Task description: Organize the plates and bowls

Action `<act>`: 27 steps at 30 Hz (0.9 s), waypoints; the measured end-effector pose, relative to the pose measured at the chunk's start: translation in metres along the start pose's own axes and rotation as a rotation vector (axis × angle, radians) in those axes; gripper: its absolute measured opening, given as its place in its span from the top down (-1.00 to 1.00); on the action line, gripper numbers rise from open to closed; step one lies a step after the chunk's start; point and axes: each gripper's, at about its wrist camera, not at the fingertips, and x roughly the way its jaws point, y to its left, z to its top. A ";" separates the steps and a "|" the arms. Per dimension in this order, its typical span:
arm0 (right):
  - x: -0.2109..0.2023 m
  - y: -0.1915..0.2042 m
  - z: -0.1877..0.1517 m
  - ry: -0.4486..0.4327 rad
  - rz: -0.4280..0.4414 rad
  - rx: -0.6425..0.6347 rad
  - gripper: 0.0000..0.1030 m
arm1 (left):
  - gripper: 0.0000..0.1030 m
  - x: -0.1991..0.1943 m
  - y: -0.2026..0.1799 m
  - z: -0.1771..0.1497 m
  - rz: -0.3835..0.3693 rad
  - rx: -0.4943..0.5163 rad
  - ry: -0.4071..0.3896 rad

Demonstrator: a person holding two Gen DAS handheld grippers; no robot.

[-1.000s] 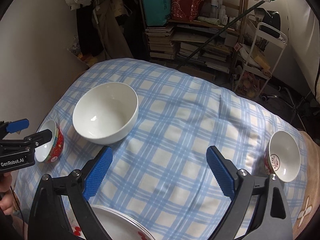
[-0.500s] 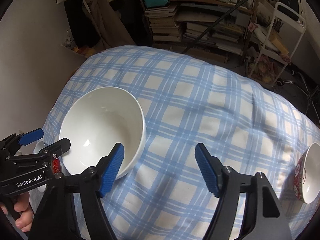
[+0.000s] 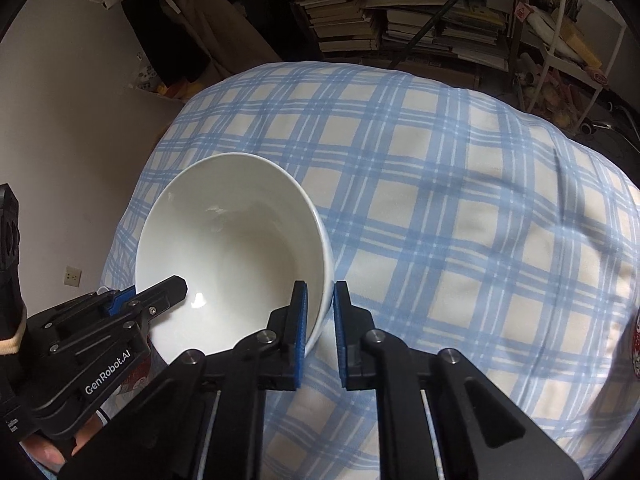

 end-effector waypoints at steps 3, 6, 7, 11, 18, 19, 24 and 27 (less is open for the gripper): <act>-0.008 0.000 -0.005 -0.001 -0.004 -0.002 0.79 | 0.77 -0.007 0.001 -0.008 -0.013 0.001 0.010; -0.014 0.001 -0.010 0.004 -0.001 -0.008 0.78 | 0.77 -0.012 0.000 -0.017 -0.006 0.004 0.021; -0.016 0.002 -0.013 0.007 -0.004 -0.014 0.79 | 0.77 -0.014 -0.001 -0.021 -0.003 0.008 0.024; -0.022 0.004 -0.027 0.012 -0.004 -0.029 0.78 | 0.77 -0.022 -0.004 -0.034 0.011 0.029 0.030; -0.026 0.005 -0.054 0.031 0.023 -0.013 0.78 | 0.77 -0.031 -0.007 -0.059 0.034 0.062 0.057; -0.027 0.006 -0.058 0.033 0.022 -0.014 0.78 | 0.77 -0.031 -0.007 -0.062 0.035 0.062 0.061; -0.029 0.009 -0.070 0.027 0.027 -0.018 0.78 | 0.77 -0.031 -0.003 -0.074 0.027 0.047 0.075; -0.029 0.011 -0.076 0.036 0.023 -0.019 0.78 | 0.77 -0.031 -0.002 -0.080 0.034 0.045 0.075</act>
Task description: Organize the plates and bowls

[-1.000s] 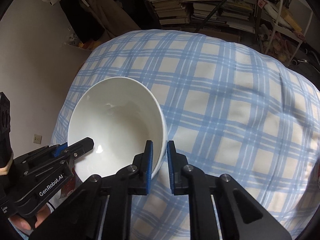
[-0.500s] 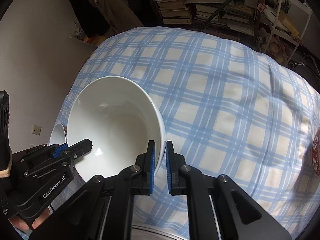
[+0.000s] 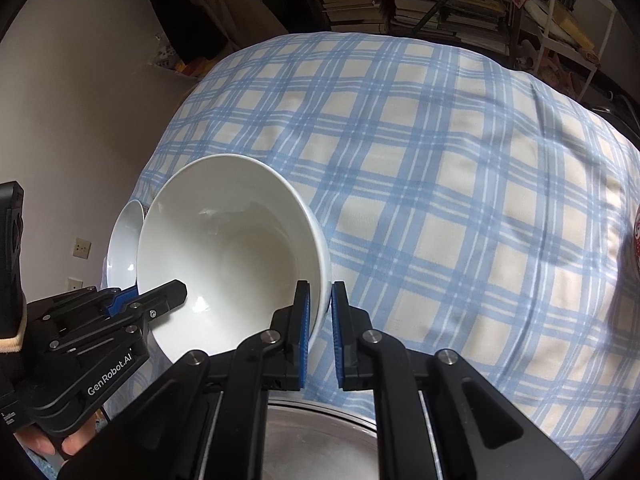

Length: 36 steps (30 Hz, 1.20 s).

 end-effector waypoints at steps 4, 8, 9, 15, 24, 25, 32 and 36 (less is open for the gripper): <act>0.002 0.000 -0.005 0.003 0.013 0.014 0.78 | 0.77 0.000 0.003 -0.004 -0.001 -0.005 0.006; 0.004 0.000 -0.008 0.000 0.021 0.022 0.77 | 0.77 0.001 0.006 -0.004 -0.010 -0.015 0.005; 0.004 0.000 -0.008 -0.002 0.025 0.022 0.77 | 0.77 0.000 0.005 -0.004 -0.003 -0.013 0.000; -0.003 0.002 -0.007 -0.029 0.031 0.001 0.70 | 0.67 -0.016 0.002 -0.004 0.038 0.022 -0.043; -0.047 0.016 0.016 -0.128 -0.042 -0.061 0.05 | -0.11 -0.063 0.025 0.002 0.078 0.017 -0.159; -0.052 0.020 0.018 -0.139 -0.049 -0.074 -0.04 | -0.12 -0.066 0.030 0.002 0.094 0.015 -0.167; -0.058 0.056 0.030 -0.181 -0.083 -0.166 -0.92 | -0.59 -0.074 0.078 -0.002 0.144 -0.049 -0.180; -0.048 0.078 0.035 -0.172 -0.099 -0.205 -0.99 | -0.61 -0.070 0.107 -0.006 0.142 -0.098 -0.165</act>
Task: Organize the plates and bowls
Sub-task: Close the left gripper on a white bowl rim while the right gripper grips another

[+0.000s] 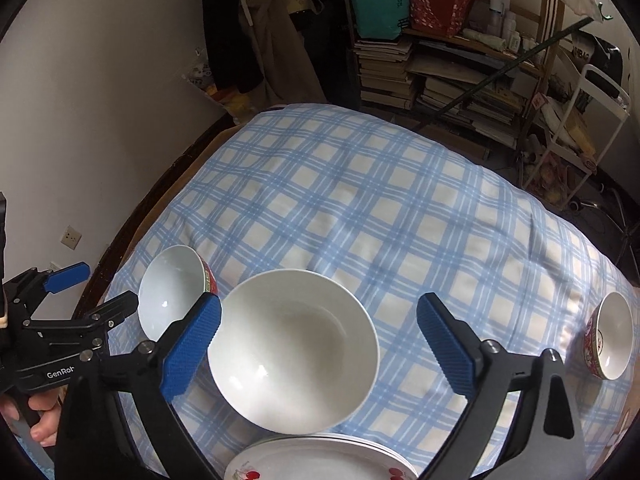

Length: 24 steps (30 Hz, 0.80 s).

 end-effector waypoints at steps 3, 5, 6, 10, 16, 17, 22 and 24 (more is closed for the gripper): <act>0.008 0.019 0.004 0.005 -0.012 -0.039 -0.99 | -0.61 0.008 0.018 -0.002 0.008 -0.024 0.016; 0.014 0.030 0.007 0.007 -0.020 -0.064 -0.99 | -0.61 0.013 0.028 -0.004 0.014 -0.034 0.022; 0.018 0.035 0.008 0.007 -0.026 -0.075 -0.99 | -0.61 0.015 0.032 -0.005 0.015 -0.039 0.028; 0.031 0.054 0.011 0.011 -0.026 -0.100 -0.99 | -0.61 0.028 0.047 -0.009 0.002 -0.058 0.049; 0.047 0.077 0.014 0.024 -0.021 -0.124 -0.99 | -0.61 0.047 0.060 -0.013 -0.077 -0.087 0.089; 0.051 0.080 0.015 0.031 -0.022 -0.129 -0.99 | -0.61 0.050 0.061 -0.014 -0.072 -0.092 0.091; 0.066 0.092 0.017 0.061 -0.030 -0.163 -0.99 | -0.61 0.064 0.063 -0.014 -0.084 -0.086 0.100; 0.073 0.096 0.017 0.088 -0.030 -0.172 -0.99 | -0.61 0.069 0.064 -0.014 -0.093 -0.085 0.104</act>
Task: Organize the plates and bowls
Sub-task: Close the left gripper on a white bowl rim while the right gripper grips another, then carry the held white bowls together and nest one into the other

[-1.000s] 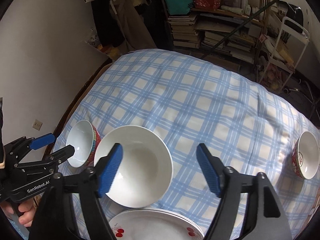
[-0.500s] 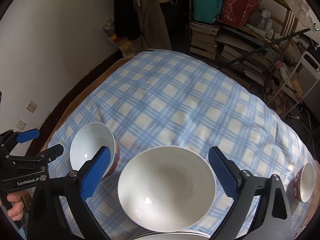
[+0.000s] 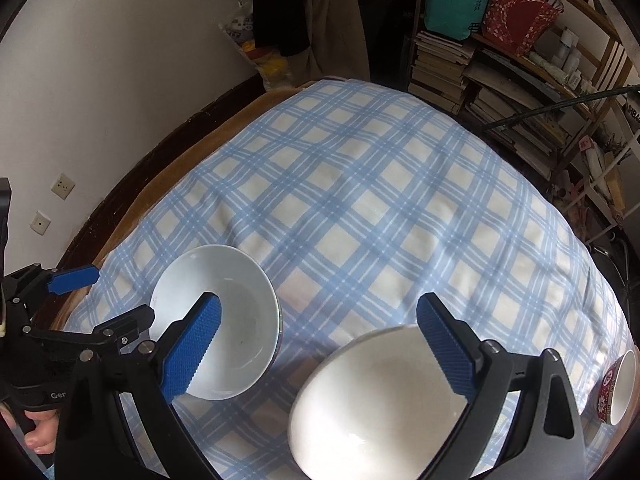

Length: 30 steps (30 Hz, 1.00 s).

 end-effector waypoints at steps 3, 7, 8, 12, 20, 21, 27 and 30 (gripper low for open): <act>0.010 0.006 0.000 0.026 -0.001 -0.024 -0.99 | -0.60 0.007 0.000 0.000 -0.017 -0.003 0.009; 0.017 0.011 0.000 0.040 -0.006 -0.052 -0.69 | -0.57 0.015 -0.006 -0.002 -0.020 0.012 0.019; 0.020 0.013 0.000 0.049 -0.013 -0.058 -0.57 | -0.56 0.016 -0.007 -0.003 -0.029 0.013 0.015; 0.029 0.016 0.000 0.089 0.010 -0.071 -0.15 | -0.20 0.025 -0.011 -0.005 -0.045 0.011 0.033; 0.038 0.021 -0.003 0.138 0.091 -0.065 0.65 | 0.77 0.038 -0.006 -0.007 -0.186 -0.076 0.073; 0.040 0.021 -0.003 0.154 0.117 -0.052 0.72 | 0.79 0.037 -0.007 -0.007 -0.194 -0.084 0.078; 0.040 0.032 -0.009 0.156 0.061 -0.060 0.85 | 0.82 0.027 -0.010 -0.008 -0.172 -0.079 0.070; 0.034 0.028 -0.009 0.146 0.088 -0.036 0.86 | 0.82 0.019 -0.012 -0.007 -0.163 -0.066 0.066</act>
